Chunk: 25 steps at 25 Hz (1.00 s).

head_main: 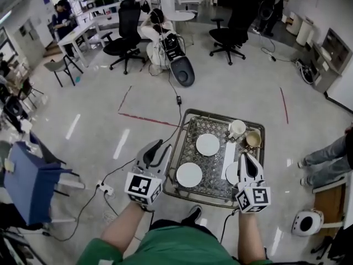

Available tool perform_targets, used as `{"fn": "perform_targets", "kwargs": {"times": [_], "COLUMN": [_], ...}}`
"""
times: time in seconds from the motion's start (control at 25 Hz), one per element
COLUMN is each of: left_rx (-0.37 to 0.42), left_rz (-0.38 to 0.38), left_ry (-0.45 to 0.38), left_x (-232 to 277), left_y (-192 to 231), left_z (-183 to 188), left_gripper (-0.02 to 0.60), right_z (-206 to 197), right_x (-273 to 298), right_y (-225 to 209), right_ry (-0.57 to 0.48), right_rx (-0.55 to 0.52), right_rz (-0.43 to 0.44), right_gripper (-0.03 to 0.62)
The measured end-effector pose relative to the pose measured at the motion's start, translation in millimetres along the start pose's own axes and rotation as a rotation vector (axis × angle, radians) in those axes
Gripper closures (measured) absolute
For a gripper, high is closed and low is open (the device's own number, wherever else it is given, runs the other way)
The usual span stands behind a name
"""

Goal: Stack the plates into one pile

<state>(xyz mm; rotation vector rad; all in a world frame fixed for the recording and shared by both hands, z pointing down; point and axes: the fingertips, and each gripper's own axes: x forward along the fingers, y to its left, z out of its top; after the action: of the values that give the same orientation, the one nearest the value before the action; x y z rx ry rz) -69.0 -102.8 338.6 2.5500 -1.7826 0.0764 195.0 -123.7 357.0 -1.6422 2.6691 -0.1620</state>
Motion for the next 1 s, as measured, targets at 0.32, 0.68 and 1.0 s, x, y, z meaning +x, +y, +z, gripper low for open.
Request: {"fn": "perform_targets", "kwargs": {"times": [0.32, 0.68, 1.0], "left_rx": [-0.007, -0.02, 0.001], "left_rz": [0.025, -0.013, -0.046], "left_ry": [0.074, 0.194, 0.277], "left_x": [39.5, 79.9, 99.9], "left_y": [-6.7, 20.1, 46.8], "left_z": [-23.4, -77.2, -120.2], "left_gripper": [0.457, 0.456, 0.457], "right_z": [-28.5, -67.4, -139.5], "right_x": [26.4, 63.2, 94.3], "right_y": [-40.9, -52.9, -57.4], "right_ry": [0.062, 0.152, 0.286], "right_rx": [0.043, 0.141, 0.249], "right_rz": [-0.003, -0.054, -0.094], "right_gripper": [0.569, 0.569, 0.568]}}
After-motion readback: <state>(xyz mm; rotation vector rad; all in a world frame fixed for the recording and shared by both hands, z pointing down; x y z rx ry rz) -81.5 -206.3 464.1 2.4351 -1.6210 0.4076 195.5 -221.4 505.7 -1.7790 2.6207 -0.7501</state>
